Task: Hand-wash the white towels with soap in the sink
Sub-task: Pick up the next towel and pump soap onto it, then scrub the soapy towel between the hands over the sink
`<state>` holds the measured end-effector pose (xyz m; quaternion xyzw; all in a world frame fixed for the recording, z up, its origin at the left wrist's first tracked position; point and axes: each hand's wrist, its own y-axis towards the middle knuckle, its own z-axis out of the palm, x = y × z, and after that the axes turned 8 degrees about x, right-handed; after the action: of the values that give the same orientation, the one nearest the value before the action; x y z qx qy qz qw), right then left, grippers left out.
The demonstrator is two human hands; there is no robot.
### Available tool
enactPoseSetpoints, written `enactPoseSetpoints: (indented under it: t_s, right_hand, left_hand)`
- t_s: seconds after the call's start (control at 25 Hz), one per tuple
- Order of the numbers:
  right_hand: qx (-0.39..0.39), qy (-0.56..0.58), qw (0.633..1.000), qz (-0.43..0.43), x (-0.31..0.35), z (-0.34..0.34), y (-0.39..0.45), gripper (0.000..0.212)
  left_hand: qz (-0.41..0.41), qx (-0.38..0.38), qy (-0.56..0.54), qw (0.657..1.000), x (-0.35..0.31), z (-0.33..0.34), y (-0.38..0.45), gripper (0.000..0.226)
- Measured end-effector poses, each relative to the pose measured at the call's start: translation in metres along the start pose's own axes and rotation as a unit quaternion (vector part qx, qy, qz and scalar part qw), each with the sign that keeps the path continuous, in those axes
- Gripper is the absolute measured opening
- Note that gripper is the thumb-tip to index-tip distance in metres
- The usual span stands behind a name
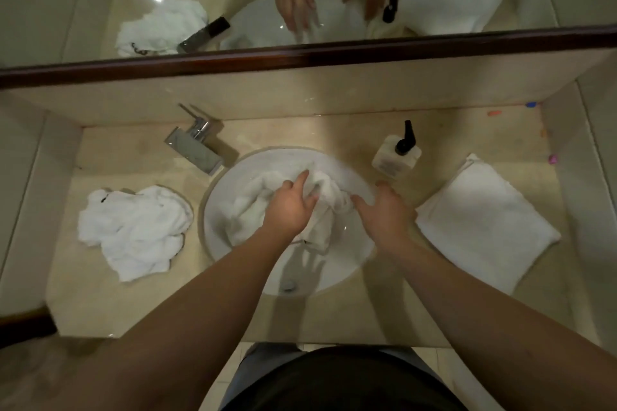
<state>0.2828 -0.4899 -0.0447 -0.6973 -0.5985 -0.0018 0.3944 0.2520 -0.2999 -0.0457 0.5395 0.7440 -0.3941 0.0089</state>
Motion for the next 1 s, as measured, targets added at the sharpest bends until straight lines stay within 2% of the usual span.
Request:
enactPoseSetpoints:
  t_s: [0.16,0.32,0.48,0.64,0.76,0.92,1.0]
  right_hand:
    - [0.013,-0.076,0.985,-0.154,0.05,0.034,-0.008,0.064]
    - [0.023,-0.161,0.967,-0.195,0.096,0.072,-0.009,0.063]
    - [0.009,-0.191,0.961,-0.2,0.137,0.098,-0.011,0.054]
    - [0.016,-0.112,0.978,-0.176,0.186,0.113,0.002,0.046]
    - [0.015,-0.096,0.982,-0.164,0.229,0.121,0.019,0.044]
    - [0.014,0.007,0.995,-0.095,0.285,0.128,0.044,0.041]
    - [0.0,-0.004,0.994,-0.106,0.31,0.134,0.058,0.042]
  left_hand:
    - [-0.035,-0.046,0.022,0.998,0.059,-0.02,-0.023,0.059]
    - [-0.063,-0.063,0.035,0.995,0.11,-0.034,-0.041,0.059]
    - [-0.061,-0.076,0.014,0.995,0.156,-0.05,-0.046,0.061]
    - [-0.085,-0.094,0.014,0.992,0.181,-0.076,-0.041,0.054]
    - [-0.056,-0.104,0.0,0.993,0.202,-0.095,-0.034,0.053]
    - [-0.057,-0.087,0.019,0.994,0.226,-0.11,-0.025,0.051]
    - [-0.055,-0.083,0.044,0.994,0.233,-0.115,-0.02,0.049]
